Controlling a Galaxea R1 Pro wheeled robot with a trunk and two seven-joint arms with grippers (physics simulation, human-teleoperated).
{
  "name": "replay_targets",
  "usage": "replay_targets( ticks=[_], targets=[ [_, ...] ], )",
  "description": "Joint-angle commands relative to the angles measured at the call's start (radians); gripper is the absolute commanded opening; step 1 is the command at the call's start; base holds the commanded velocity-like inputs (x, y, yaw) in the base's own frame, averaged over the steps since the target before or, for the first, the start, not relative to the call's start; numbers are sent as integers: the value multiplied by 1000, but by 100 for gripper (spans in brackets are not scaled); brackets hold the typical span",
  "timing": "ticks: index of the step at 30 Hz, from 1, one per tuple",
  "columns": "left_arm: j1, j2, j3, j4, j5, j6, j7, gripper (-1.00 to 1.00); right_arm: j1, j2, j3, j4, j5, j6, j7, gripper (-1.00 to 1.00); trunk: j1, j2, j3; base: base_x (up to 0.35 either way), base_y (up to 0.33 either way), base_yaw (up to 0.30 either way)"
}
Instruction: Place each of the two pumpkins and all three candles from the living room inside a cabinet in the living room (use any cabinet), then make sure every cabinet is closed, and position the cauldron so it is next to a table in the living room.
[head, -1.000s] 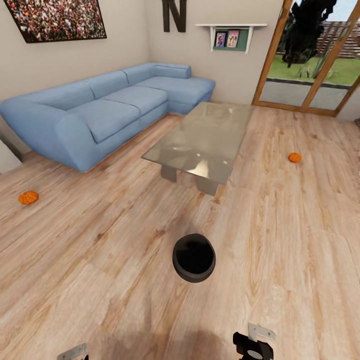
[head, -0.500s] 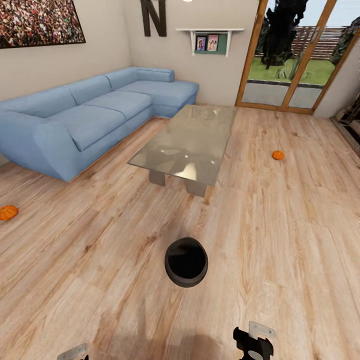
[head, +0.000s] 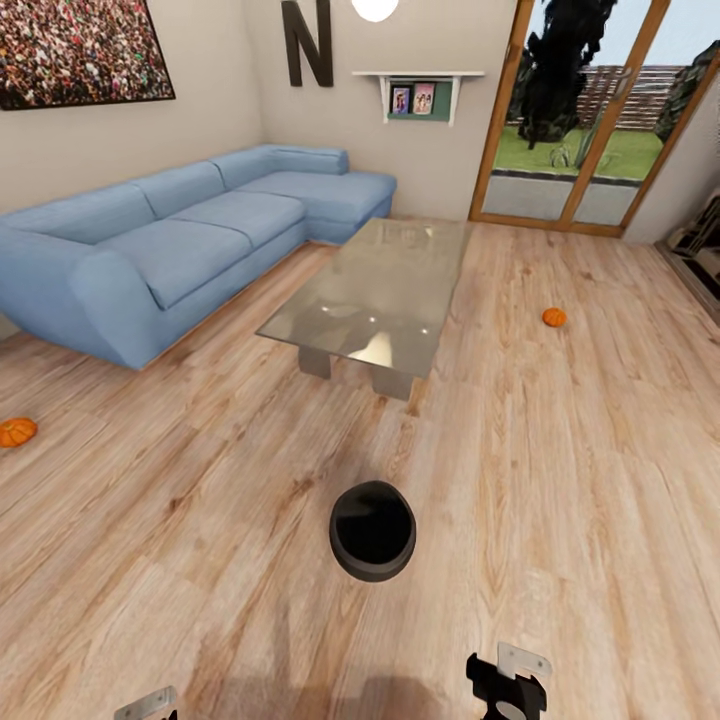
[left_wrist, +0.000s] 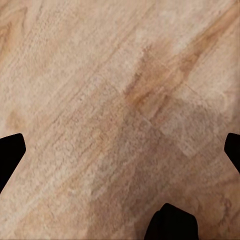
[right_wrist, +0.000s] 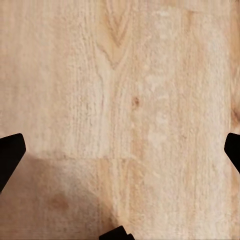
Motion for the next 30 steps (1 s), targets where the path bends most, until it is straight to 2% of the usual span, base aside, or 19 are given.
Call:
replay_targets(
  ticks=[1, 17, 22, 30],
  targets=[
    [0, 0, -3, 0, 2, -2, 3, 100, -1, 0, 8, 0, -11, -6, -4, 100, 0, 0, 1, 0, 0, 0],
    [0, 0, -2, 0, 2, -2, 3, 100, -1, 0, 8, 2, -11, -7, -4, 100, 0, 0, 26, 3, 0, 0],
    [0, 0, -2, 0, 2, -2, 4, 100, -1, 0, 8, 2, -11, -8, -3, 100, 0, 0, 34, 204, 0, -7],
    [0, -1, -2, 0, 2, -2, 3, 100, -1, -1, 8, 3, -11, -7, -2, 100, 0, 0, 47, 60, 0, -123]
  ],
)
